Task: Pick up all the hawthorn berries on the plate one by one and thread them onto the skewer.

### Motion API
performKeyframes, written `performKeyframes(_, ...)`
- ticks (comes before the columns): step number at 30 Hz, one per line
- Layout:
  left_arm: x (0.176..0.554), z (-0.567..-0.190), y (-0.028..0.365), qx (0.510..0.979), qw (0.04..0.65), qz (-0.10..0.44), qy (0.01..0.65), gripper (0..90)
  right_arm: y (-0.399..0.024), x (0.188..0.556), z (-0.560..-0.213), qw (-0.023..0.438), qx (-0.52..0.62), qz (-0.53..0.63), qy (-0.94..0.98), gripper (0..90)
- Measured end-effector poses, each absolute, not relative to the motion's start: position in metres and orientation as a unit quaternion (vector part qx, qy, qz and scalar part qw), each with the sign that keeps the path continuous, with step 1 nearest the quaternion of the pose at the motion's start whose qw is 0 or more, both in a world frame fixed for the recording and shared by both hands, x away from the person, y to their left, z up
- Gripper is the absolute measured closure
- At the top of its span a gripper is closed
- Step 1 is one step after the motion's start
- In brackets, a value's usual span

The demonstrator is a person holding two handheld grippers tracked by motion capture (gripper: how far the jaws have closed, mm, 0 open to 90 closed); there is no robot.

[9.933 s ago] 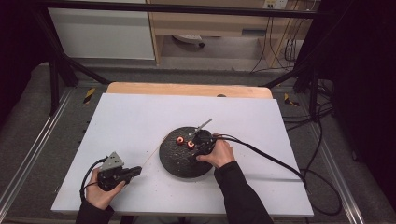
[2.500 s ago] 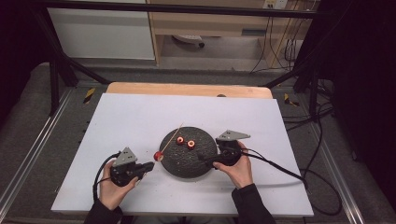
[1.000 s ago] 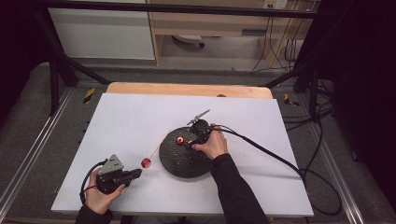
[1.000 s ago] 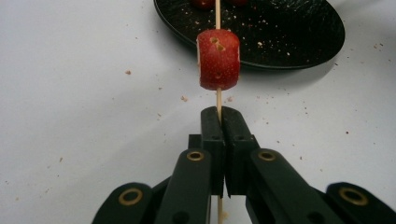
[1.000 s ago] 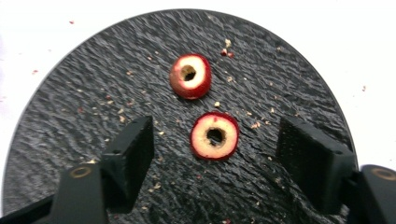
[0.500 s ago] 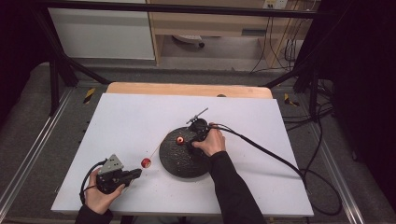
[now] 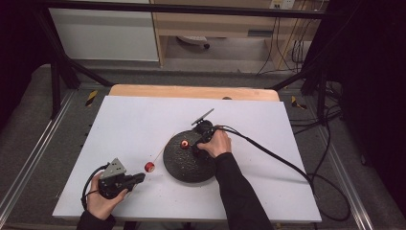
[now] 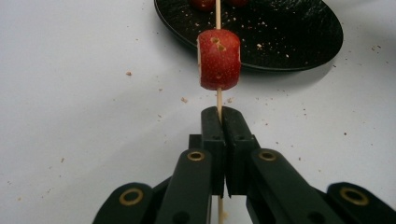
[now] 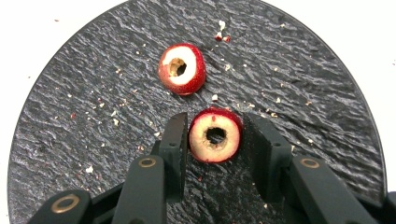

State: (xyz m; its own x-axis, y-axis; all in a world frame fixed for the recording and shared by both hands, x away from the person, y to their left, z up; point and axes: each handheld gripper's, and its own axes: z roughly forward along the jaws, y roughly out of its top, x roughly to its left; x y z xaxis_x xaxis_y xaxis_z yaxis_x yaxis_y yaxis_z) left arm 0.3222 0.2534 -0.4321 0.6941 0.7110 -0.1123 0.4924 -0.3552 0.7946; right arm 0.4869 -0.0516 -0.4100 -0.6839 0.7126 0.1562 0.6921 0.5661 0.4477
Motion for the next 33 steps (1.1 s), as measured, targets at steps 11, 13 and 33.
performKeyframes(11,0.322,-0.432,0.252,0.814,0.430,0.128,0.369,87.9,-0.054,0.484,-0.404,0.019,0.408,0.247,0.879,63.2)
performKeyframes(13,0.322,-0.432,0.252,0.814,0.430,0.128,0.369,87.9,-0.054,0.482,-0.401,0.017,0.408,0.251,0.877,63.3)
performKeyframes(33,0.321,-0.431,0.252,0.811,0.433,0.135,0.370,87.9,-0.077,0.453,-0.370,0.012,0.410,0.333,0.849,63.7)
